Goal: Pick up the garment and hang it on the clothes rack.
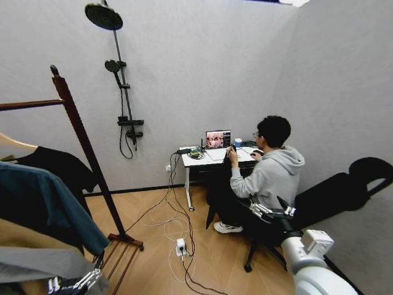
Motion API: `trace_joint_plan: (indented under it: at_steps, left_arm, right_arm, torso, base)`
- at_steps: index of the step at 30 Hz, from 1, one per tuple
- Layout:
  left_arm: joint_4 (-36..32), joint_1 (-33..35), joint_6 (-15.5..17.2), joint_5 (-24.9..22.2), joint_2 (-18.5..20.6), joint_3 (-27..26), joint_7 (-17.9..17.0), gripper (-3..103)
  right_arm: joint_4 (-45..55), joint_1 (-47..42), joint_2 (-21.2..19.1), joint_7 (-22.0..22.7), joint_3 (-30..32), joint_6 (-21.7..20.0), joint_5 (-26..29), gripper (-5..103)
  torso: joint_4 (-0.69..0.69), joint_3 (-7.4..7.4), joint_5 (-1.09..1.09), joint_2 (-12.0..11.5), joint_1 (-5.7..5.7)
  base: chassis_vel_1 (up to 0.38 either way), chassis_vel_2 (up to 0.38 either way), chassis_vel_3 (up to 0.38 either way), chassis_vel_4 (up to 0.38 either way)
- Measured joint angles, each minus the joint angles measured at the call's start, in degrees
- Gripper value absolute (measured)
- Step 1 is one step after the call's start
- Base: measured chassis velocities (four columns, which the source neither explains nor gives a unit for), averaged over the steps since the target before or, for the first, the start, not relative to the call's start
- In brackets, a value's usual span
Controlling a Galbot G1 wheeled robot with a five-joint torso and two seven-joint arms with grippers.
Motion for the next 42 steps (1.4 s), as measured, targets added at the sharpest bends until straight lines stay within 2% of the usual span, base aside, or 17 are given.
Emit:
trace_joint_plan:
  at_steps: [42]
  left_arm:
    - [0.0,0.0,0.0,0.0,0.0,0.0,0.0,100]
  right_arm:
    - [-0.1,1.0,-0.1,0.1,-1.2,-0.1,-0.5,100]
  torso:
    - [-0.02,0.00,-0.01,0.0,0.00]
  base:
    - [0.140,-0.104,-0.102,0.138]
